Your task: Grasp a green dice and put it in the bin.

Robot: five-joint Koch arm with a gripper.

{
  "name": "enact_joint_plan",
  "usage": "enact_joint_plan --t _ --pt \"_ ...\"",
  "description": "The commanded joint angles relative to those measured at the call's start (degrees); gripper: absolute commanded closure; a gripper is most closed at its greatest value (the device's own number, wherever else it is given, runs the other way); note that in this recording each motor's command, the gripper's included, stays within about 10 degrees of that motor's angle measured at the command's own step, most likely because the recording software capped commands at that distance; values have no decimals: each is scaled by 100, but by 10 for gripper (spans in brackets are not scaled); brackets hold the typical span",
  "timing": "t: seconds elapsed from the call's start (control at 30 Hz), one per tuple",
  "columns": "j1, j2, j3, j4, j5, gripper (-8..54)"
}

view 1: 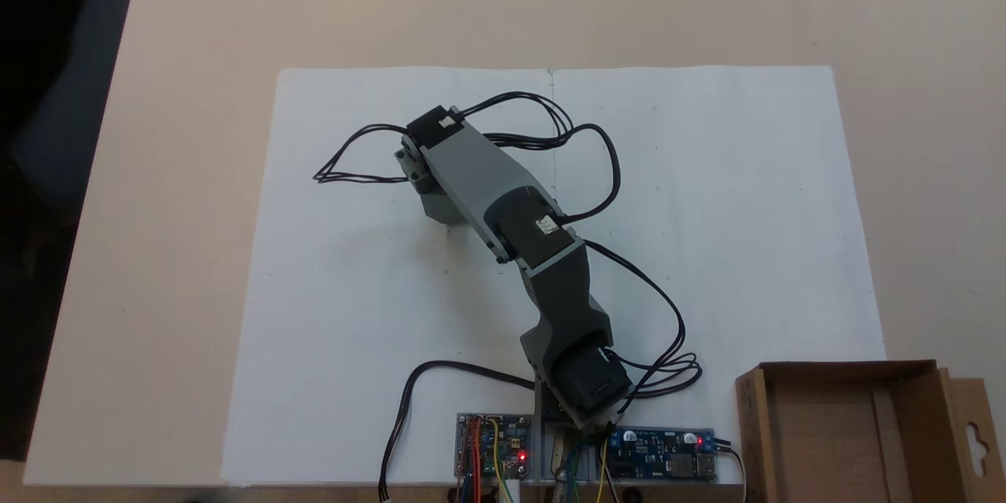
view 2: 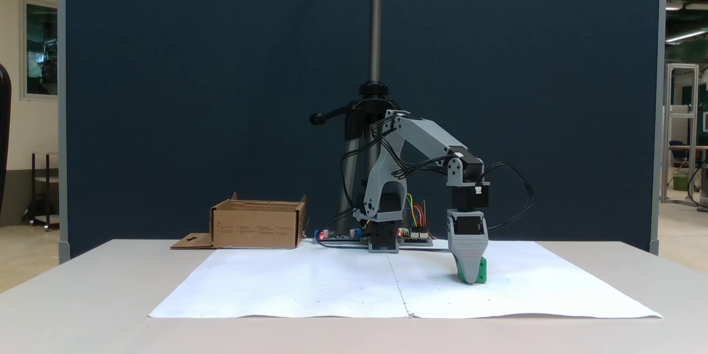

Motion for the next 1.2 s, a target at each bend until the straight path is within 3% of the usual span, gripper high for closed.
enact_joint_plan --t 0.0,0.13,0.3,0.43,0.53,0.9,1.17 --pt "-105 88 -185 -88 466 155" --pt "-141 88 -185 -97 475 156" --pt "-158 88 -185 -53 527 240" --pt "-132 88 -185 -35 536 246" --pt "-105 114 -185 -26 563 326" --pt "659 738 -149 105 554 332" --pt "3287 2153 -70 88 -62 332"
